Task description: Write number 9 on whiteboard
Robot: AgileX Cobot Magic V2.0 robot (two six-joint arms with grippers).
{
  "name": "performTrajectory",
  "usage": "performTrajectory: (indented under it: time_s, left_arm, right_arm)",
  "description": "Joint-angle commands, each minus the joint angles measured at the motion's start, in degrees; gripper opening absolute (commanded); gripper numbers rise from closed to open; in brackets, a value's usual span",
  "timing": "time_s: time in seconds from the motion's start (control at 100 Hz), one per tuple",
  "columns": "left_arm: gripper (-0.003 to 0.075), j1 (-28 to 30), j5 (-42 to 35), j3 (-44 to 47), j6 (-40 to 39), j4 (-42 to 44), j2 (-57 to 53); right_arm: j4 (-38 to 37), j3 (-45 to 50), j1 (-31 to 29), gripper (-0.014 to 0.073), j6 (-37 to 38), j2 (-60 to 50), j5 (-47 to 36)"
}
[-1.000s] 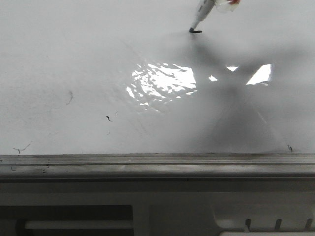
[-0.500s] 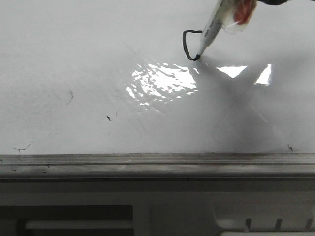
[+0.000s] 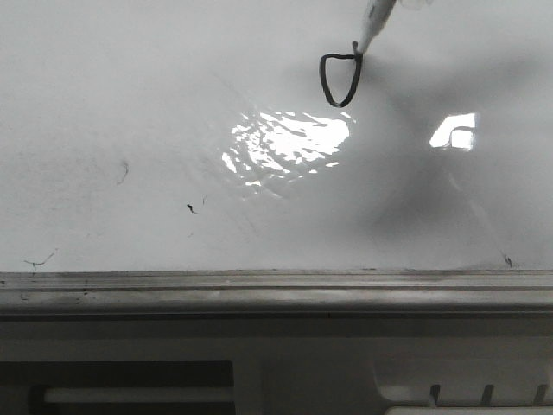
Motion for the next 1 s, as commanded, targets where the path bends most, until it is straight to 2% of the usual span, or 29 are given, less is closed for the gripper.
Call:
performTrajectory:
  time_s: [0.0,0.22,0.45,0.59,0.71,0.79,0.9,0.99]
  left_arm:
    - [0.0187,-0.4,-2.8,-1.2,-0.5,-2.0,0.7]
    - [0.0187,-0.4,-2.8,-0.6,-0.5,-2.1,0.7]
    - [0.0187,-0.4,-4.5,0.0,-0.5,-2.4,0.7]
    - [0.0214,-0.4,-5.9,1.4,-0.5,-5.5,1.5]
    - [0.0337,-0.4,-5.5,1.5,1.4,-9.5,5.6]
    - [0.0388,-0.4,-3.7,1.5,9.1,-17.9,9.6]
    - [0.0391,-0.4,4.9,1.4,29.4,-32.2,16.5]
    - [0.0391,-0.4,9.2,1.4,39.1,-41.9,22.2]
  right_arm:
    - [2.5,1.5,0.7,-0.0060,-1.0,0.0,4.0]
    - [6.2,10.1,8.5,-0.0060,-1.0,0.0,-0.5]
    - [6.3,9.5,9.2,-0.0062,-1.0,-1.4,-5.0]
    - [6.1,3.9,9.5,-0.0064,-1.0,-5.4,3.7]
    - [6.1,-2.2,10.9,-0.0069,-1.0,-7.5,14.4]
    - [6.1,-5.9,11.9,-0.0069,-1.1,-7.6,19.4]
    - [6.1,-9.4,13.7,-0.0069,-1.1,-7.1,24.6]
    - [6.1,-10.1,15.7,-0.0069,-1.2,-6.7,25.8]
